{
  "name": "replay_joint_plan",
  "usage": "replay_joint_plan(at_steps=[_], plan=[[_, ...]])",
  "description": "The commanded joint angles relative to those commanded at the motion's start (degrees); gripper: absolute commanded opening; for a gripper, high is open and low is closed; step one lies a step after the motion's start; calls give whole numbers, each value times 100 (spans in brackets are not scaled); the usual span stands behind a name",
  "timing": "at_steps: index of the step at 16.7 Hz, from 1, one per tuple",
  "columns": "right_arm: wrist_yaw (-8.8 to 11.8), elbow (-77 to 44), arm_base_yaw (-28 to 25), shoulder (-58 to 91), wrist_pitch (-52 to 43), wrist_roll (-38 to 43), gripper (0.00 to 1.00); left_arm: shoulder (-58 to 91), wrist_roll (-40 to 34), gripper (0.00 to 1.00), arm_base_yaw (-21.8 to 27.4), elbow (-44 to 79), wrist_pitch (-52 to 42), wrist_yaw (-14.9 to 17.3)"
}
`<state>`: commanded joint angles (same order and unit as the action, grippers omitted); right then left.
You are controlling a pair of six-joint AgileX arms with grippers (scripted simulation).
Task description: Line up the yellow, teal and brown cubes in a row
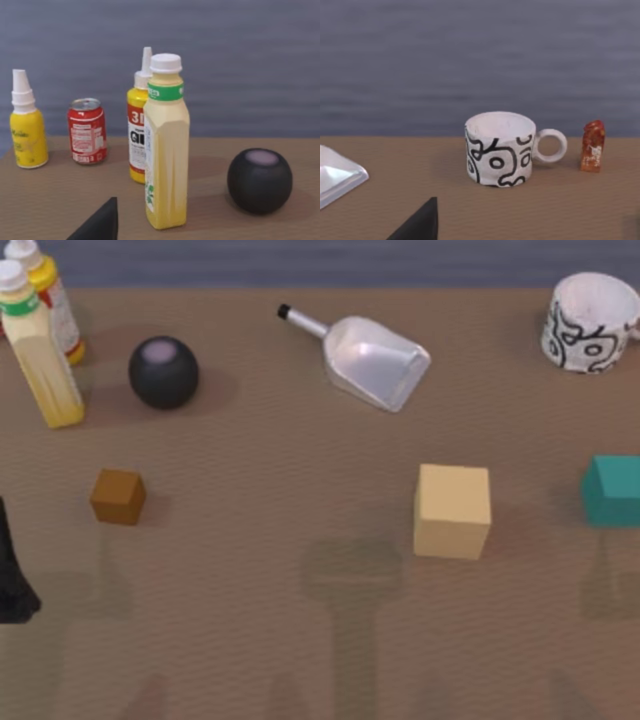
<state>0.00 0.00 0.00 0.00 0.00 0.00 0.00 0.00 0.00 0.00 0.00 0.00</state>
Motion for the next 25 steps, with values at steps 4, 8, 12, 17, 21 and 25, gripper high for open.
replay_joint_plan(at_steps=[4, 8, 12, 17, 21, 25], plan=[[0, 0, 0, 0, 0, 0, 100, 175, -2, 100, 22, 172, -114, 6], [0, 0, 0, 0, 0, 0, 100, 1258, -4, 100, 117, 1197, -775, 12], [0, 0, 0, 0, 0, 0, 100, 3301, 3, 100, 250, 2805, -1859, 3], [0, 0, 0, 0, 0, 0, 100, 6625, 27, 100, 454, 5067, -3469, -6], [0, 0, 0, 0, 0, 0, 100, 8934, 41, 100, 619, 6769, -4677, -3], [0, 0, 0, 0, 0, 0, 100, 10699, 47, 100, 751, 8202, -5607, 4]])
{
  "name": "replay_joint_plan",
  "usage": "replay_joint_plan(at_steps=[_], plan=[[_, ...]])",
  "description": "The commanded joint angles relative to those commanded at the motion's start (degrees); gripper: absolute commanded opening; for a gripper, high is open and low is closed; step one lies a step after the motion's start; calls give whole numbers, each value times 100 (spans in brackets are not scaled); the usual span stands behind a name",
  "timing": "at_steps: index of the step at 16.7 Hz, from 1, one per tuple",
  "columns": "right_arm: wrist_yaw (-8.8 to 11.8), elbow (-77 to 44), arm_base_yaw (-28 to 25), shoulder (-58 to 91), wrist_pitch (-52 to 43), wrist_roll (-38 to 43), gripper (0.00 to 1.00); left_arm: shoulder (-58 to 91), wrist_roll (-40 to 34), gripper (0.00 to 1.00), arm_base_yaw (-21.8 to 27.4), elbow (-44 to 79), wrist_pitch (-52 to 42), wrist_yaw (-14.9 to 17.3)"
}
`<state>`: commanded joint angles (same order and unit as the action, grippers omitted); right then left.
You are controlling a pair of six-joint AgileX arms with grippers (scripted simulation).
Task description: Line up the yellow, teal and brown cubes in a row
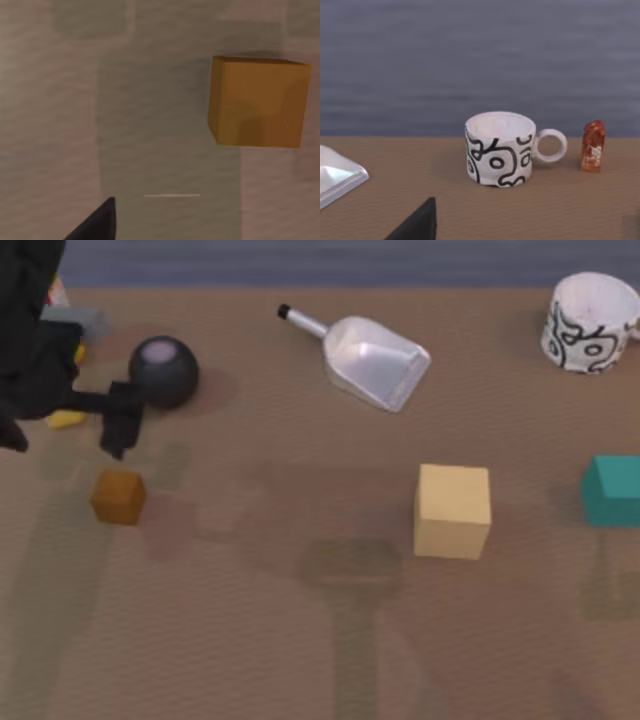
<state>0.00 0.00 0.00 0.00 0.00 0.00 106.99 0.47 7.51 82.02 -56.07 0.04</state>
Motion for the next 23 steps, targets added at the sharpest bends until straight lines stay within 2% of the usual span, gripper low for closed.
replay_joint_plan(at_steps=[5, 12, 20, 23], plan=[[0, 0, 0, 0, 0, 0, 100, 1273, 3, 100, 92, 1066, -632, 8], [0, 0, 0, 0, 0, 0, 100, 1374, 6, 100, 71, 1145, -660, 8], [0, 0, 0, 0, 0, 0, 100, 2033, 22, 100, 91, 302, 869, 15], [0, 0, 0, 0, 0, 0, 100, 2128, 22, 100, 93, 197, 1035, 16]])
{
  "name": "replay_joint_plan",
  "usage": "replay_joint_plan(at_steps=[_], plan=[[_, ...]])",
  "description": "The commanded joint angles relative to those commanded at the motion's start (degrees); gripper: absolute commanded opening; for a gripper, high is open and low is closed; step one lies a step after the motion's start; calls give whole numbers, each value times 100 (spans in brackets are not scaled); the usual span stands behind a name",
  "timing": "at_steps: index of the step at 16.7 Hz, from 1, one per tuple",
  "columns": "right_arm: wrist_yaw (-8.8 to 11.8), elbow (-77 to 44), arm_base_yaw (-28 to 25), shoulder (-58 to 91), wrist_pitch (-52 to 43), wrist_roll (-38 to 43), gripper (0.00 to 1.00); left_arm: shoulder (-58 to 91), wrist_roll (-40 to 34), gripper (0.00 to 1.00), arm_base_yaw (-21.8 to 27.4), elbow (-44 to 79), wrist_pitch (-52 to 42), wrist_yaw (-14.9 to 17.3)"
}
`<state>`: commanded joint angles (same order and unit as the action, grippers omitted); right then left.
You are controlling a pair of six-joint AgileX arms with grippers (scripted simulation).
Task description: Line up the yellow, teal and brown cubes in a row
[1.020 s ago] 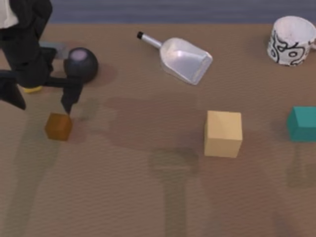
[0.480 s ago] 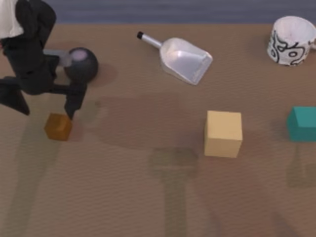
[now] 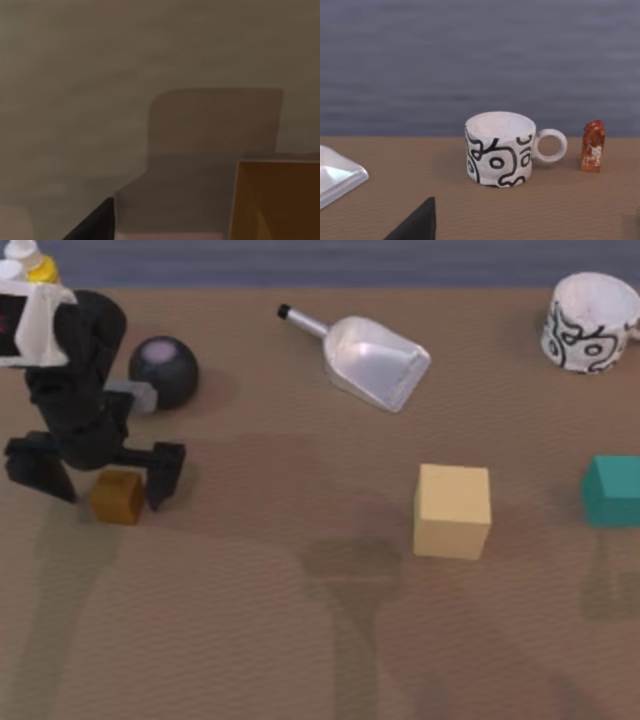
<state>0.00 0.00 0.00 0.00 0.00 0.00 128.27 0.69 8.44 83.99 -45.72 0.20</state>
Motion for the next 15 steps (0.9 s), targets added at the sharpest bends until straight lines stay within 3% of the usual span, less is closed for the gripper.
replay_joint_plan(at_steps=[2, 15], plan=[[0, 0, 0, 0, 0, 0, 100, 0, 0, 100, 0, 0, 0, 0], [0, 0, 0, 0, 0, 0, 100, 0, 0, 2, 0, 0, 0, 0]])
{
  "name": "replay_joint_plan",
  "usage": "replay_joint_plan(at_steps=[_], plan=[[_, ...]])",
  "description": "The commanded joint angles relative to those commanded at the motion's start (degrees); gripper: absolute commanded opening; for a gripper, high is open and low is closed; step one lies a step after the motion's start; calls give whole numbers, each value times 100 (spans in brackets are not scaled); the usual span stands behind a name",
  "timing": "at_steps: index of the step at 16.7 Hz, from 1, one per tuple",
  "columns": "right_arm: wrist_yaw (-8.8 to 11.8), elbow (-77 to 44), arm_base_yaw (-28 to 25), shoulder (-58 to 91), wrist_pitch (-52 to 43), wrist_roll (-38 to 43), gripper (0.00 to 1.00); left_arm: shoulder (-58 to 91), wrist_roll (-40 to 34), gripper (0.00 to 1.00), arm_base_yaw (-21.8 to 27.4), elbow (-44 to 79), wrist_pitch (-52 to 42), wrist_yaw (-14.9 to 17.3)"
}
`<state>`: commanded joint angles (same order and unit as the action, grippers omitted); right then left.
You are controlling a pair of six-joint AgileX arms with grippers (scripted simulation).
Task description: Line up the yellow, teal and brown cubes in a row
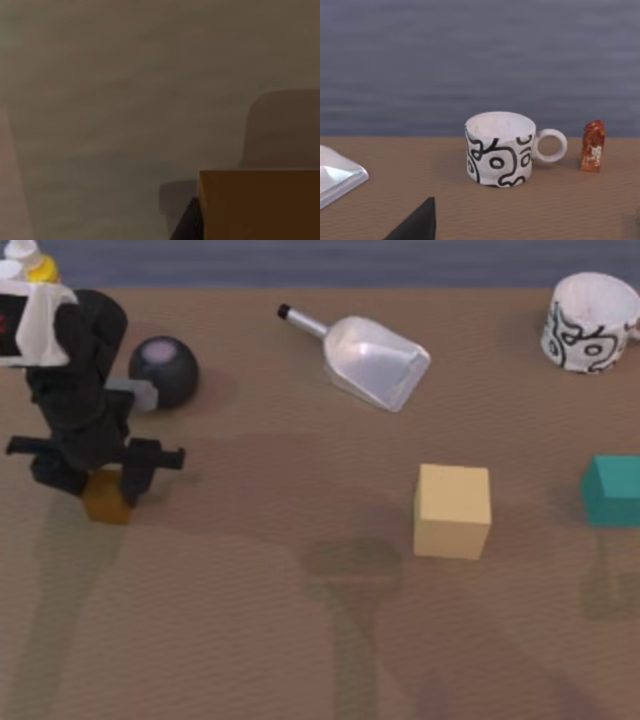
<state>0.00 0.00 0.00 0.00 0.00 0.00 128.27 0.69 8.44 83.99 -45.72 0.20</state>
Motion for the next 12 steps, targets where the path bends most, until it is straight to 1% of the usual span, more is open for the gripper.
replay_joint_plan(at_steps=[1, 8, 12], plan=[[0, 0, 0, 0, 0, 0, 100, 0, 0, 0, 0, 0, 0, 0], [0, 0, 0, 0, 0, 0, 100, 0, 0, 0, 0, 0, 0, 0], [0, 0, 0, 0, 0, 0, 100, -277, 9, 0, -16, 229, -307, -1]])
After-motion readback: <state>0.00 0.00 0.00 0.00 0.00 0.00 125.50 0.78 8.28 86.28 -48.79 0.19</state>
